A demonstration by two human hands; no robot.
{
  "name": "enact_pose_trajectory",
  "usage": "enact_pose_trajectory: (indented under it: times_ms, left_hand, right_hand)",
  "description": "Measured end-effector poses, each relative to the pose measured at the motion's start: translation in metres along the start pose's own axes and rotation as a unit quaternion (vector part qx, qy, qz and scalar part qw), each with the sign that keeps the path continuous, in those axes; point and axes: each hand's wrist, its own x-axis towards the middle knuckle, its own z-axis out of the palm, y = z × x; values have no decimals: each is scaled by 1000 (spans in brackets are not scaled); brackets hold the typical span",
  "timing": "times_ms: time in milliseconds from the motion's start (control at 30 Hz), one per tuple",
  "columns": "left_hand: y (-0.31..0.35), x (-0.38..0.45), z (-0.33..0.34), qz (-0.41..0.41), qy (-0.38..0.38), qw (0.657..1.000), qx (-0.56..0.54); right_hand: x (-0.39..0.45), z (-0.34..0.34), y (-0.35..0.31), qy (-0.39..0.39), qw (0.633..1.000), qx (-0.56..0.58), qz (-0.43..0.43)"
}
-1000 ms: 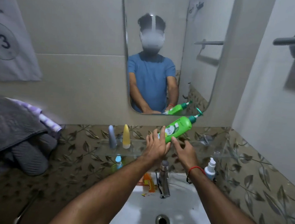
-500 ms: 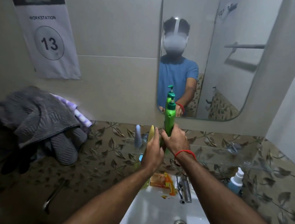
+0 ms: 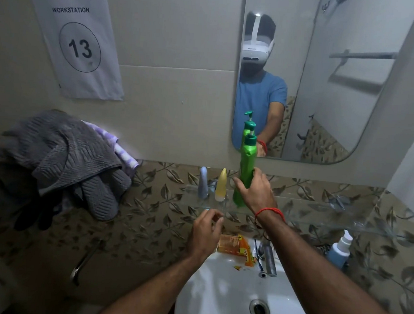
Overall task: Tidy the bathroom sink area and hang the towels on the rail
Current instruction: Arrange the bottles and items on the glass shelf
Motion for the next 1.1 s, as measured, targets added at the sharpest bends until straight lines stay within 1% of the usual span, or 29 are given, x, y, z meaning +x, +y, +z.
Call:
enact_pose_trajectory:
  times_ms: [33,67,100,167,200,233,267,300,333,367,400,467,500,533,633,700,800,900,1000,1100]
  left_hand:
    - [-3,-1,0,-6,1,1000,3]
    - [-7,-2,0,-13,3,1000,1]
    - [-11,-4,1,-22,9,1000,-5]
    - [-19,-8,1,-57,35,998,-19]
    - [-24,-11,2,-81,53,995,-24]
    - [-28,-13,2,-105,71,991,-30]
    - [-34,-16,2,-132,85,987,-37]
    - [-40,-18,2,-162,88,982,-44]
    - [-46,-19,3,-195,76,977,-43]
    - [-52,-21,2,-226,53,972,-35]
    - [-58,-22,3,-251,24,967,-29]
    - [-69,-25,5,-280,-8,959,-40]
    - [-74,-28,5,-291,-6,955,-50]
    - [-77,-30,6,-303,2,951,-61]
    - [-82,-39,5,-319,1,945,-71]
    - [-85,-46,2,-292,-21,954,-65]
    - [-88,-53,-8,-259,-38,962,-78]
    - [-95,-56,-22,-254,-46,964,-68]
    - [-103,-55,-32,-262,-36,962,-65]
    - [-104,-52,-36,-257,-4,964,-64]
  right_hand:
    - [-4,0,4,8,1000,2,1]
    - [-8,1,8,32,999,6,-1]
    - [-15,0,13,71,997,8,-14]
    - [-31,-1,23,159,983,17,-87]
    - [-41,-1,29,183,974,19,-135]
    - [-51,2,36,185,966,14,-183]
    - [-61,6,44,164,961,-7,-223]
    - [-70,14,53,129,957,-46,-255]
    - [-78,23,60,74,957,-93,-265]
    - [-83,33,66,9,958,-132,-253]
    - [-86,43,69,-61,965,-139,-212]
    - [-87,64,72,-182,976,-72,-93]
    - [-86,75,71,-215,975,-33,-50]
    - [-84,85,69,-223,975,-8,-21]
    - [-81,116,60,-208,977,19,49]
    - [-78,134,56,-203,976,-2,83]
    - [-75,160,54,-195,976,-6,100]
    - [-74,174,52,-173,979,30,99]
    - [-79,174,53,-147,986,16,82]
    - [-96,164,61,-107,994,10,23]
